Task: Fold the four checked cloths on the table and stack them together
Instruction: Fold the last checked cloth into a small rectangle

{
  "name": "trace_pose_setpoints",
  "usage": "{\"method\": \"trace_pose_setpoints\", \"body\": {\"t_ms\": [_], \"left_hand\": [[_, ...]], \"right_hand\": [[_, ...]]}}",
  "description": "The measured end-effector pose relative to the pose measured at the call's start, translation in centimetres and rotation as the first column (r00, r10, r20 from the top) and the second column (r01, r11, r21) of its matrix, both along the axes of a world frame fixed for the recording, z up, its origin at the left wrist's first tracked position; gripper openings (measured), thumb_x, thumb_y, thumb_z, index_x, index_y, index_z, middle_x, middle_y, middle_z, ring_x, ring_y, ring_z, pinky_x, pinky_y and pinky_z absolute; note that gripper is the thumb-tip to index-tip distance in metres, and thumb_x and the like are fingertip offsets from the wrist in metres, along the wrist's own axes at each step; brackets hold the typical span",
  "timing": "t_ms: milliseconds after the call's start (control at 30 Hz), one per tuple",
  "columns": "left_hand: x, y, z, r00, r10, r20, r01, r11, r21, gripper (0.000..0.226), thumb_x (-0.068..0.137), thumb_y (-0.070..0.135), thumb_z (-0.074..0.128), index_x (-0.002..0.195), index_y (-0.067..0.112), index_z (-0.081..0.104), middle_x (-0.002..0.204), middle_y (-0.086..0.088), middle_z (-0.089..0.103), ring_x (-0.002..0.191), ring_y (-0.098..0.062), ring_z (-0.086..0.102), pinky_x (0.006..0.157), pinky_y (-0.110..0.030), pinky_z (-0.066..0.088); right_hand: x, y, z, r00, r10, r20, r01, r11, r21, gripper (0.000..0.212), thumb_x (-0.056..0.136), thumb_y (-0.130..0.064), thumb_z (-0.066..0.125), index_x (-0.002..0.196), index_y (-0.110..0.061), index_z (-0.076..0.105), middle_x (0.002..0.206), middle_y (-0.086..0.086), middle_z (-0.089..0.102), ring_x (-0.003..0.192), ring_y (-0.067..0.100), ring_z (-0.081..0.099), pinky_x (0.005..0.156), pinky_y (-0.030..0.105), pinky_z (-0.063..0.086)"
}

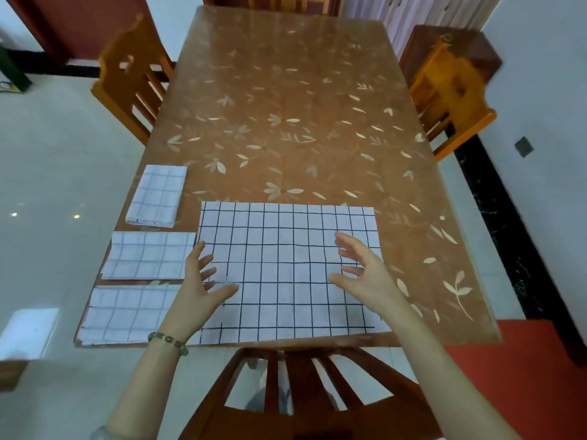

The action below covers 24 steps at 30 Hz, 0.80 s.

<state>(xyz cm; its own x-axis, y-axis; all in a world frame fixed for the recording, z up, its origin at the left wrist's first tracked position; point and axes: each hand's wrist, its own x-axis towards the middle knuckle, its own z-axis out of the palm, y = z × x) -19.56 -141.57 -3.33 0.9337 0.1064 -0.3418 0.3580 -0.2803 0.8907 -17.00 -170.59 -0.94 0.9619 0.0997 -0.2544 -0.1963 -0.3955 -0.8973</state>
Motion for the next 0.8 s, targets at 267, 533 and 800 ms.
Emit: {"method": "trace_pose_setpoints", "body": {"t_ms": [267, 533, 800], "left_hand": [[3.4, 1.4, -6.2, 0.947, 0.168, -0.275, -0.079, 0.948, 0.309, 0.071, 0.088, 0.021, 0.067, 0.146, 0.007, 0.029, 0.15, -0.017, 0.033, 0.135, -0.031, 0.036, 0.107, -0.044, 0.036], [4.7, 0.7, -10.2, 0.884, 0.263, -0.387, 0.017, 0.808, 0.589, 0.045, 0.082, 0.024, 0.064, 0.118, 0.001, 0.049, 0.13, -0.021, 0.042, 0.118, -0.037, 0.04, 0.095, -0.043, 0.039], [4.5, 0.0, -11.0, 0.872, 0.406, -0.274, -0.115, 0.713, 0.692, 0.053, 0.078, 0.02, 0.067, 0.122, 0.0, 0.045, 0.132, -0.021, 0.04, 0.118, -0.037, 0.037, 0.096, -0.046, 0.037]], "right_hand": [[5.5, 2.9, -9.0, 0.929, 0.361, -0.079, -0.366, 0.868, -0.337, 0.065, 0.09, -0.024, 0.063, 0.147, -0.02, 0.032, 0.154, 0.0, 0.028, 0.143, 0.017, 0.021, 0.116, 0.031, 0.017], [7.4, 3.3, -14.4, 0.821, 0.55, -0.153, -0.499, 0.561, -0.661, 0.084, 0.088, -0.048, 0.059, 0.153, -0.025, 0.011, 0.16, 0.01, -0.009, 0.147, 0.027, -0.009, 0.118, 0.04, 0.0], [6.7, 3.0, -15.8, 0.765, 0.591, -0.256, -0.571, 0.438, -0.694, 0.087, 0.089, -0.06, 0.05, 0.153, -0.03, -0.001, 0.158, 0.011, -0.019, 0.146, 0.029, -0.018, 0.116, 0.047, -0.008]]}}
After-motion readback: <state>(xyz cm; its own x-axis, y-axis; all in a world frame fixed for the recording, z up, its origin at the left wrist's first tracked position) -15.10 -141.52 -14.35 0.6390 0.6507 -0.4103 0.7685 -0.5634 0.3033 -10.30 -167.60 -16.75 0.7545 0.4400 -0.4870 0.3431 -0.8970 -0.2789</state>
